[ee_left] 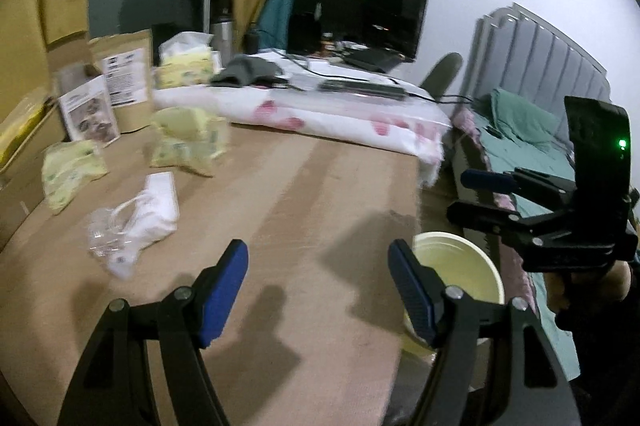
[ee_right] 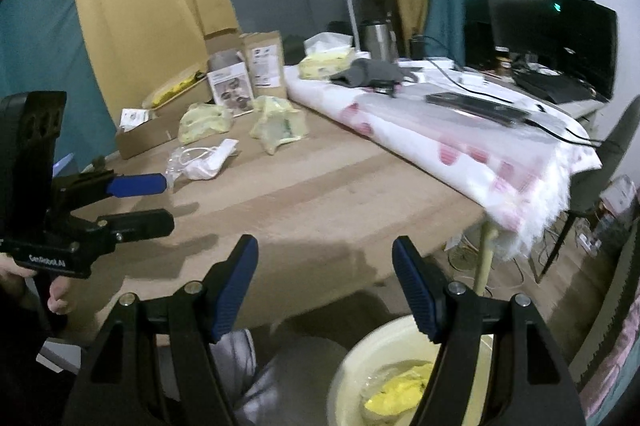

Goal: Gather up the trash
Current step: 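Grasp the white face mask with the right gripper while left grasps a clear plastic bag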

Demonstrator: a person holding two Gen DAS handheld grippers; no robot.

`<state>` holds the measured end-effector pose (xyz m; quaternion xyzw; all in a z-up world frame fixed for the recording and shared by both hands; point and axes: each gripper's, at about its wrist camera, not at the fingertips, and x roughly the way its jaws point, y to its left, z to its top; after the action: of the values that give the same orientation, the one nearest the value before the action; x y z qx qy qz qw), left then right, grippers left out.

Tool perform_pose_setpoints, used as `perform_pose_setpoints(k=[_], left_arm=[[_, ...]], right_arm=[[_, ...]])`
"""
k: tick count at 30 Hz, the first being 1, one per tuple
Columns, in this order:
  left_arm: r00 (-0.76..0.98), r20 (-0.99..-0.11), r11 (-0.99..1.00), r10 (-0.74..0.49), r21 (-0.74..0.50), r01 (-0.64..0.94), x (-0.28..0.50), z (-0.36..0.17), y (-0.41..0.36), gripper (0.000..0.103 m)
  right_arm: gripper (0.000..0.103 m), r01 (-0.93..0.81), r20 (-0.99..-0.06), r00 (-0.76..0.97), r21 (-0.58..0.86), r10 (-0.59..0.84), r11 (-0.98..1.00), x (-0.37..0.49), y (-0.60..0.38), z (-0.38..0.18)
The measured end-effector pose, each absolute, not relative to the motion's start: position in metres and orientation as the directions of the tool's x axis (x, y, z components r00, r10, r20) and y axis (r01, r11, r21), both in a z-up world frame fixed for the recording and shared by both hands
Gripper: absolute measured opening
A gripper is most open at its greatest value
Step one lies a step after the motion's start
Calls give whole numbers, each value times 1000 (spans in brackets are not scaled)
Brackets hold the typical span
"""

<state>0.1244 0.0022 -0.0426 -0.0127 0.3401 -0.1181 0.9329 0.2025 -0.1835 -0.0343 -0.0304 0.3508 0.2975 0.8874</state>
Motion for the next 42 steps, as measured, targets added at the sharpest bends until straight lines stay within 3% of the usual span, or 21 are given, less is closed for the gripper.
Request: perform_pose_setpoints(k=[15, 28, 31, 36, 38, 42], left_arm=[[767, -639, 997, -52, -83, -1, 136, -48, 112, 73], [770, -637, 994, -43, -106, -33, 167, -71, 162, 71], [766, -640, 990, -50, -130, -45, 173, -74, 171, 56], [755, -651, 980, -79, -189, -60, 177, -79, 186, 22], [751, -656, 979, -80, -194, -65, 177, -80, 190, 17], [760, -646, 981, -69, -183, -66, 172, -78, 195, 16]], right_arm=[[68, -647, -668, 493, 146, 557, 748, 236, -82, -38], [68, -695, -682, 396, 214, 614, 687, 274, -26, -52], [68, -705, -692, 380, 212, 614, 676, 282, -9, -55], [68, -717, -713, 354, 209, 606, 665, 297, 20, -62], [68, -720, -722, 340, 213, 603, 661, 302, 32, -66], [68, -727, -740, 311, 220, 597, 650, 307, 55, -75]])
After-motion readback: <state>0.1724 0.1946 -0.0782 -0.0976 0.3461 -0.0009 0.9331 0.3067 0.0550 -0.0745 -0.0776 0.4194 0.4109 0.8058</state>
